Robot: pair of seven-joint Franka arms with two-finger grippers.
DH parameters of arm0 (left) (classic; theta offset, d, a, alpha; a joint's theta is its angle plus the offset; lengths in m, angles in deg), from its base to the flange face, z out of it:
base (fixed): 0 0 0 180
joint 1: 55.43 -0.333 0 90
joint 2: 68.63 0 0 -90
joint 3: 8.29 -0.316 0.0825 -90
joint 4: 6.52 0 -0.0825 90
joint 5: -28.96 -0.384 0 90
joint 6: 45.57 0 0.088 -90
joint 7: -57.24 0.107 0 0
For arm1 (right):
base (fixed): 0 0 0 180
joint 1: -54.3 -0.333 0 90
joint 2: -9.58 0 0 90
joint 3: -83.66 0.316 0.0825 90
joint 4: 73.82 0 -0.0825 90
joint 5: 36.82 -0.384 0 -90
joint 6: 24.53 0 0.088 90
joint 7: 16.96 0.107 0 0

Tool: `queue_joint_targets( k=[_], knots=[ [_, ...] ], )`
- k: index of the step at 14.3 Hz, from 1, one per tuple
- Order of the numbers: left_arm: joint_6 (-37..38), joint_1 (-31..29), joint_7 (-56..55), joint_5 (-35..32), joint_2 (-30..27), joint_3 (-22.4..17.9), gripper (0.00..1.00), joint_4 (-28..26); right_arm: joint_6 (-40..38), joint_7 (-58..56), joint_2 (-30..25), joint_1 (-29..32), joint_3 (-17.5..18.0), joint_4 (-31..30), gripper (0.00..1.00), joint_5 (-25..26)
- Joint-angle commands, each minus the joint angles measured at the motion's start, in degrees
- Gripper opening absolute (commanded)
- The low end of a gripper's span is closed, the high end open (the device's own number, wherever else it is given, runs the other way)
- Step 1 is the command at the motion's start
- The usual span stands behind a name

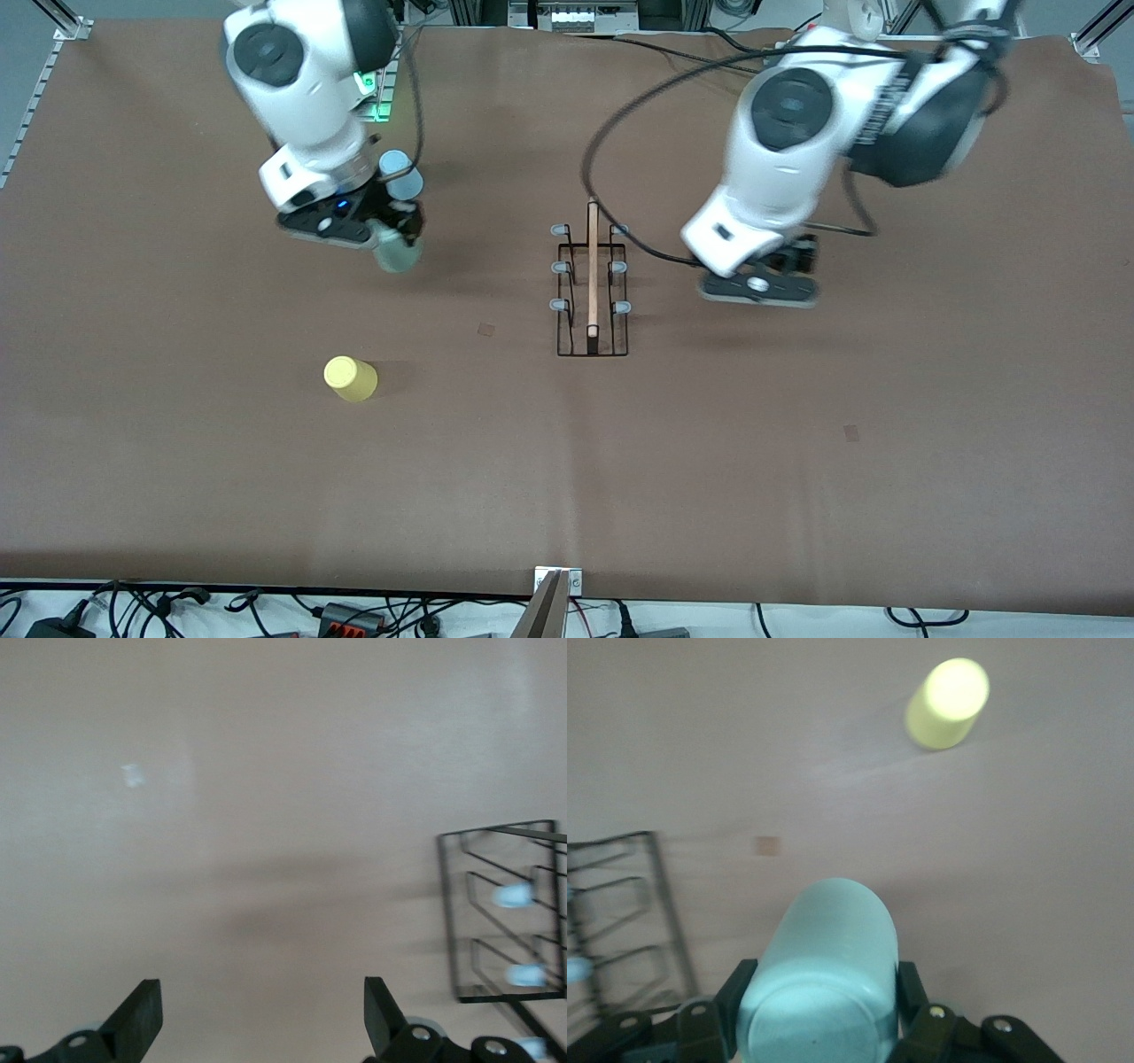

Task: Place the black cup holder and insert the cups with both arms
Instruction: 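Carry the teal cup to the rack with the right gripper while the left gripper withdraws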

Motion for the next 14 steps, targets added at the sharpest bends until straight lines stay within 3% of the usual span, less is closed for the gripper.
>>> queue_joint_targets(
  k=[1, 5, 9, 11, 13, 14],
  knots=[
    [1.84, -6.37, 8.66, -0.16, -1.47, 0.78, 1.0, 0.29, -0.3, 15.29, 8.37, -5.83, 1.55, 7.95, 0.02, 0.45],
    [2.99, -15.33, 20.87, 1.5, -3.14, 0.87, 1.0, 0.47, 5.59, 25.96, 12.43, -12.96, 1.56, 10.17, 0.02, 0.89],
    [6.06, -24.31, 32.3, 14.13, -5.6, -0.09, 1.0, 0.03, 7.43, 29.83, 15.33, -15.77, 1.56, 9.82, 0.02, 4.93],
    [5.98, -22.58, 33.74, 15.39, -10.33, -4.99, 1.0, -2.77, 8.41, 30.37, 16.74, -16.49, 1.56, 9.64, 0.02, 5.11],
    [5.8, -15.83, 33.56, 15.92, -15.08, -12.89, 1.0, -6.2, 8.76, 30.37, 17.36, -16.84, 1.56, 9.64, 0.03, 5.11],
    [5.71, -13.97, 33.21, 15.84, -16.58, -14.67, 1.0, -7.26, 8.93, 30.37, 17.45, -17.36, 1.56, 9.55, 0.03, 5.46]
  ],
)
